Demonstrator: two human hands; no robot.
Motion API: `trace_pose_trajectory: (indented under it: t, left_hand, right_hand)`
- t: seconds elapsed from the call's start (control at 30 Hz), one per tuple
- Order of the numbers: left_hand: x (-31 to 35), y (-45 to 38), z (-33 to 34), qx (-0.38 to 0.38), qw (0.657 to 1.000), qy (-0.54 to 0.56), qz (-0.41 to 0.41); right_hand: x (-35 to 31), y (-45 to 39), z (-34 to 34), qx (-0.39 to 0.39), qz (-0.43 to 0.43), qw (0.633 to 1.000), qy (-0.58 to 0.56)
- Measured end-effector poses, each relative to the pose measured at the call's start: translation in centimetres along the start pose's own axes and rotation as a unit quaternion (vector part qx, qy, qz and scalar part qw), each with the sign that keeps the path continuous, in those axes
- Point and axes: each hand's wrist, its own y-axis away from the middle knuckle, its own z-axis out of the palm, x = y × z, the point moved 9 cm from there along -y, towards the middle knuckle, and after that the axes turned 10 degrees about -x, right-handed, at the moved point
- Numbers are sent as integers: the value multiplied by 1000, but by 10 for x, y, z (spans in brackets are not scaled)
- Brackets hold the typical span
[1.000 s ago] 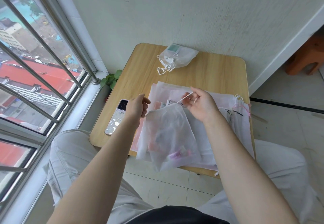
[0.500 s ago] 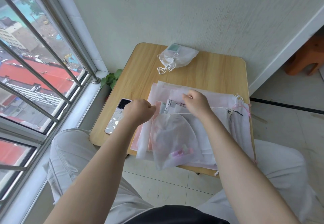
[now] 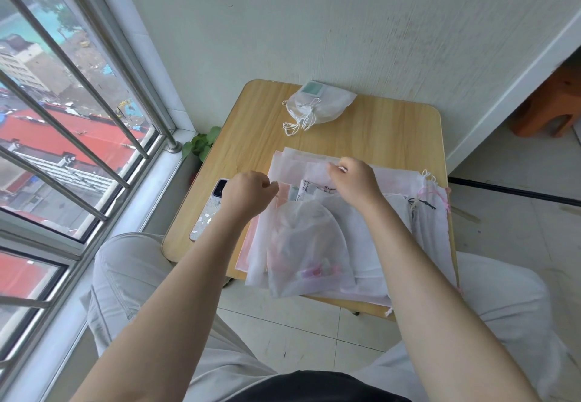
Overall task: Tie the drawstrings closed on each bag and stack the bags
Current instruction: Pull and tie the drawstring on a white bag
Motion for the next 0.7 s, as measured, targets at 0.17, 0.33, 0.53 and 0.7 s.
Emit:
trace_pose_trajectory:
  t: [0.17, 0.33, 0.53, 0.7]
  left_hand:
    - [13, 3, -6, 0, 983, 177, 48]
    - [-5, 6, -4, -17, 993, 90, -75]
    - [8, 14, 37, -190, 973, 103, -77]
    - [11, 16, 40, -140, 936, 314, -70]
  right_hand:
    - [-9, 1, -13, 38, -24, 985, -169]
    - [6, 4, 9, -64, 51, 995, -56]
    - [0, 15, 42, -159, 72, 984, 42]
    - [-11, 18, 51, -182, 41, 982, -5]
